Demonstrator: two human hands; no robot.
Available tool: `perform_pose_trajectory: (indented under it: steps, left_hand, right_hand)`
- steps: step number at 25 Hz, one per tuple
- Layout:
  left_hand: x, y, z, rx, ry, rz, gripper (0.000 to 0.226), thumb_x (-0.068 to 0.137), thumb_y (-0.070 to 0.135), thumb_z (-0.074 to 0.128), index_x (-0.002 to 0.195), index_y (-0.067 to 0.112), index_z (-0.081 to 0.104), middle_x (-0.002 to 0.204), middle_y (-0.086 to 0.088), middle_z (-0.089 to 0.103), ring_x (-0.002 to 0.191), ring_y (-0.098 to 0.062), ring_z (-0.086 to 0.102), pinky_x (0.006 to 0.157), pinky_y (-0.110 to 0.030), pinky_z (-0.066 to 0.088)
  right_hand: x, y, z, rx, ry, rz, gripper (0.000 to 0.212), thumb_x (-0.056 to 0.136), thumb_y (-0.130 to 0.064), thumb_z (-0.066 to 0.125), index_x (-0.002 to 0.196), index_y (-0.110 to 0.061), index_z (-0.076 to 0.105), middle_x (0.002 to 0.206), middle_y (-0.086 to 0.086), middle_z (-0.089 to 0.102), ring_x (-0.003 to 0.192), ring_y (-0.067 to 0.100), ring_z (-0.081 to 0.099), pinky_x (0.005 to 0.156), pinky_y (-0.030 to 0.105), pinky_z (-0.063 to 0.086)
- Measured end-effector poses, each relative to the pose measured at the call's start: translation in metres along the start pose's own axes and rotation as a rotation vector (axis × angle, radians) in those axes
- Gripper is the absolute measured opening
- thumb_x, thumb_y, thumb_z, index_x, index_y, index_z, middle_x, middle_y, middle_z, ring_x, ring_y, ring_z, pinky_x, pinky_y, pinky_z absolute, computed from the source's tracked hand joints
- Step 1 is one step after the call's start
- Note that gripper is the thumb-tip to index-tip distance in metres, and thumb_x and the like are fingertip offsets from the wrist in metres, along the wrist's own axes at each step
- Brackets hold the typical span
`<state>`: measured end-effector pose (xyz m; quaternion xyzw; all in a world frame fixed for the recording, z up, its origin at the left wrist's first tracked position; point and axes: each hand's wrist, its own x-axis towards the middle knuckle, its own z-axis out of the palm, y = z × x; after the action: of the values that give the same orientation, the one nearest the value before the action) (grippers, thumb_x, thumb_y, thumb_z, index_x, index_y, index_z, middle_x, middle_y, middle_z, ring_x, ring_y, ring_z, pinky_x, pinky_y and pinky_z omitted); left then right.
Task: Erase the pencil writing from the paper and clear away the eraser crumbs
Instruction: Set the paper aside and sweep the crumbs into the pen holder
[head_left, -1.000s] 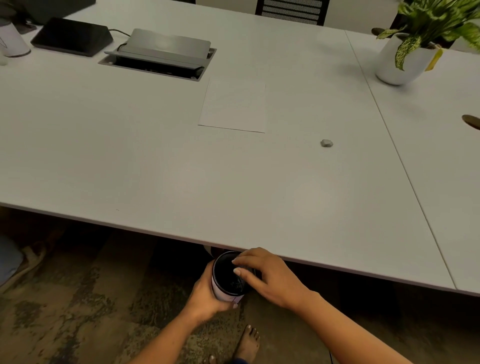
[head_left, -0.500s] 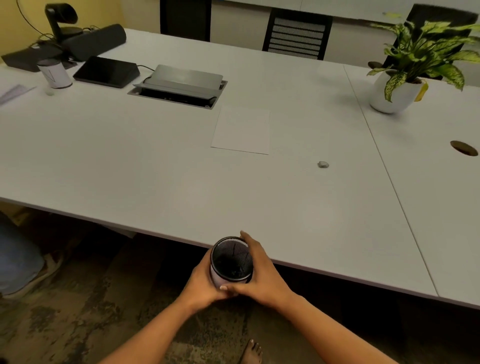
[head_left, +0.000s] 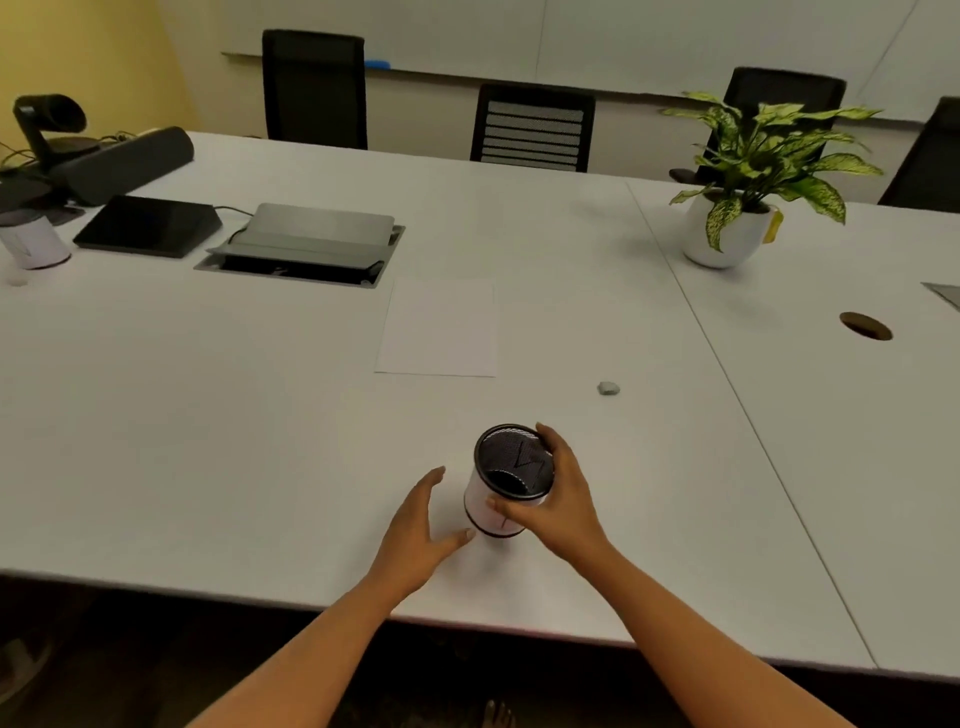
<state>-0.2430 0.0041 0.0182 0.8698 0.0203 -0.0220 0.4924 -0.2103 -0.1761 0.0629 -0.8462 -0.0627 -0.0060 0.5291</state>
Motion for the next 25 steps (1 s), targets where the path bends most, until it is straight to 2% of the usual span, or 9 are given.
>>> perform_pose_trajectory:
  steps: [4, 9, 14, 18, 20, 22, 23, 25]
  left_hand:
    - [0.071, 0.0, 0.013, 0.155, -0.002, -0.013, 0.073, 0.086, 0.036, 0.061, 0.144, 0.02, 0.02, 0.152, -0.002, 0.023, 0.14, -0.017, 0.019, 0.113, -0.03, 0.018]
    - [0.156, 0.004, 0.031, 0.346, 0.054, 0.008, 0.066, 0.091, 0.041, 0.048, 0.144, 0.016, 0.018, 0.154, -0.004, 0.019, 0.143, -0.017, 0.007, 0.115, -0.033, 0.004]
    - [0.222, 0.001, 0.053, 0.546, 0.095, 0.04, 0.065, 0.093, 0.047, 0.038, 0.145, 0.016, 0.014, 0.156, -0.003, 0.008, 0.144, -0.017, 0.0, 0.115, -0.034, -0.001]
    - [0.254, -0.007, 0.068, 0.649, 0.06, 0.034, 0.064, 0.095, 0.049, 0.028, 0.146, 0.018, 0.004, 0.156, -0.002, -0.004, 0.143, -0.017, -0.009, 0.115, -0.035, -0.004]
    - [0.265, -0.008, 0.072, 0.678, 0.064, 0.013, 0.071, 0.089, 0.06, 0.008, 0.146, 0.018, 0.001, 0.156, -0.001, -0.007, 0.143, -0.018, -0.01, 0.115, -0.035, -0.006]
    - [0.271, -0.008, 0.074, 0.691, 0.068, 0.001, 0.1, 0.066, 0.072, -0.026, 0.146, 0.018, 0.0, 0.154, 0.0, -0.009, 0.143, -0.018, -0.009, 0.114, -0.035, -0.008]
    - [0.272, -0.008, 0.074, 0.714, 0.063, -0.004, 0.11, 0.056, 0.072, -0.036, 0.146, 0.018, -0.001, 0.154, 0.0, -0.009, 0.143, -0.018, -0.009, 0.113, -0.035, -0.009]
    - [0.271, -0.009, 0.077, 0.724, 0.07, -0.017, 0.115, 0.051, 0.07, -0.041, 0.145, 0.018, -0.002, 0.155, 0.0, -0.007, 0.143, -0.017, -0.008, 0.113, -0.035, -0.011]
  right_hand:
    - [0.075, 0.02, -0.035, -0.01, 0.13, 0.022, 0.097, 0.056, -0.021, 0.086, 0.135, -0.021, 0.03, 0.135, -0.001, 0.042, 0.116, 0.006, 0.041, 0.095, 0.019, 0.032]
    - [0.174, 0.041, -0.076, -0.029, 0.257, 0.034, 0.097, 0.057, -0.021, 0.086, 0.136, -0.018, 0.029, 0.136, 0.003, 0.04, 0.116, 0.008, 0.039, 0.096, 0.021, 0.032]
    - [0.253, 0.073, -0.097, -0.034, 0.302, 0.06, 0.099, 0.059, -0.021, 0.085, 0.138, -0.016, 0.026, 0.139, 0.005, 0.035, 0.124, 0.016, 0.037, 0.098, 0.023, 0.03]
    - [0.292, 0.096, -0.102, -0.049, 0.329, 0.103, 0.098, 0.059, -0.02, 0.084, 0.138, -0.017, 0.025, 0.137, 0.007, 0.036, 0.124, 0.019, 0.038, 0.097, 0.023, 0.03]
    - [0.306, 0.106, -0.104, -0.048, 0.345, 0.113, 0.098, 0.059, -0.019, 0.084, 0.137, -0.017, 0.026, 0.135, 0.007, 0.037, 0.123, 0.019, 0.039, 0.096, 0.023, 0.03]
    - [0.316, 0.114, -0.105, -0.05, 0.362, 0.12, 0.098, 0.059, -0.019, 0.084, 0.138, -0.016, 0.026, 0.135, 0.007, 0.036, 0.123, 0.018, 0.038, 0.096, 0.023, 0.03]
    - [0.319, 0.116, -0.105, -0.041, 0.364, 0.126, 0.098, 0.059, -0.019, 0.084, 0.138, -0.016, 0.025, 0.135, 0.007, 0.036, 0.123, 0.018, 0.038, 0.096, 0.023, 0.03]
    - [0.324, 0.122, -0.105, -0.038, 0.37, 0.139, 0.099, 0.059, -0.02, 0.084, 0.138, -0.017, 0.024, 0.135, 0.007, 0.036, 0.122, 0.017, 0.038, 0.095, 0.023, 0.03]
